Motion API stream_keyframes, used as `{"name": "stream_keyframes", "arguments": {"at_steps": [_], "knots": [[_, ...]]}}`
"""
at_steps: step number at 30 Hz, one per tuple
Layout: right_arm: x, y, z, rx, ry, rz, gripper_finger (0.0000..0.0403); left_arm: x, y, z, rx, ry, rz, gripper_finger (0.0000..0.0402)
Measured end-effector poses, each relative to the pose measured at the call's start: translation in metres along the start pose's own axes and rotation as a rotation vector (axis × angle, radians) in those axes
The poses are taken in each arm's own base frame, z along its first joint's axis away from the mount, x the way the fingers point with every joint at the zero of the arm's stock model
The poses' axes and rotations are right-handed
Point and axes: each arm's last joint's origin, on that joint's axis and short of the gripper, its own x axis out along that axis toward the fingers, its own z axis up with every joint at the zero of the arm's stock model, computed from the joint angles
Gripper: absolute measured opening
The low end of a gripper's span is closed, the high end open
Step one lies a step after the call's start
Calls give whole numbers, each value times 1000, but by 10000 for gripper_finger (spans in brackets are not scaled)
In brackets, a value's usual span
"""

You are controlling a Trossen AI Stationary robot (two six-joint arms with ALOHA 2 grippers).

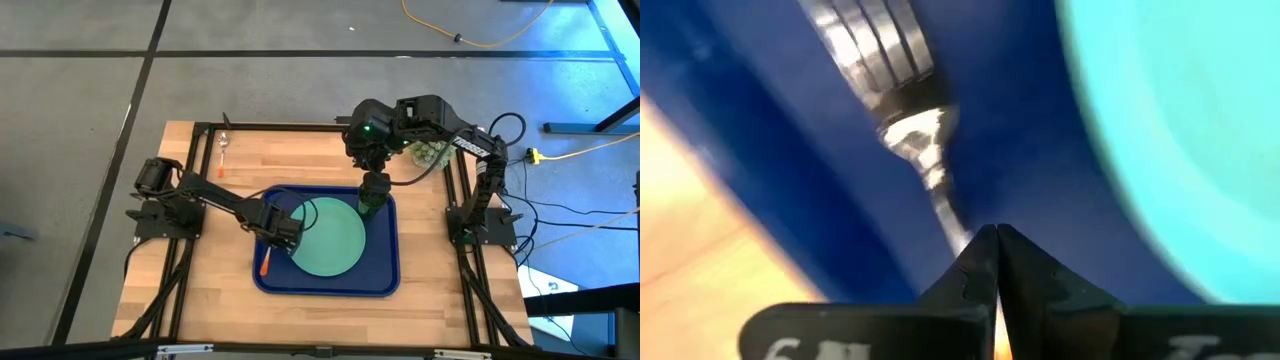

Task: Pick and place plate/cup/fork/spoon on tray
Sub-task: Put the orange fork on the left of the green plate on the blue tray, then adjust the green plate

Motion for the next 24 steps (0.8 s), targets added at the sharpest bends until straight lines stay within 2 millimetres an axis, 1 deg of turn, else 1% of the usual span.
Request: {"name": "stream_keyframes", "arguments": {"at_steps": [5,16,18,20,24], "knots": [[0,0,0,-1,0,0,57,8,0,0,6,15,29,0],[0,0,0,-1,0,0,57,8,1,2,-6,2,32,0],[0,0,0,-3,0,0,57,2,1,2,-6,-5,17,0],[-1,0,0,-5,-2,0,57,-9,1,2,-5,-36,-15,0],[-9,2,-3,-36,-20,-5,57,-39,7,2,-8,-127,-67,0]]}}
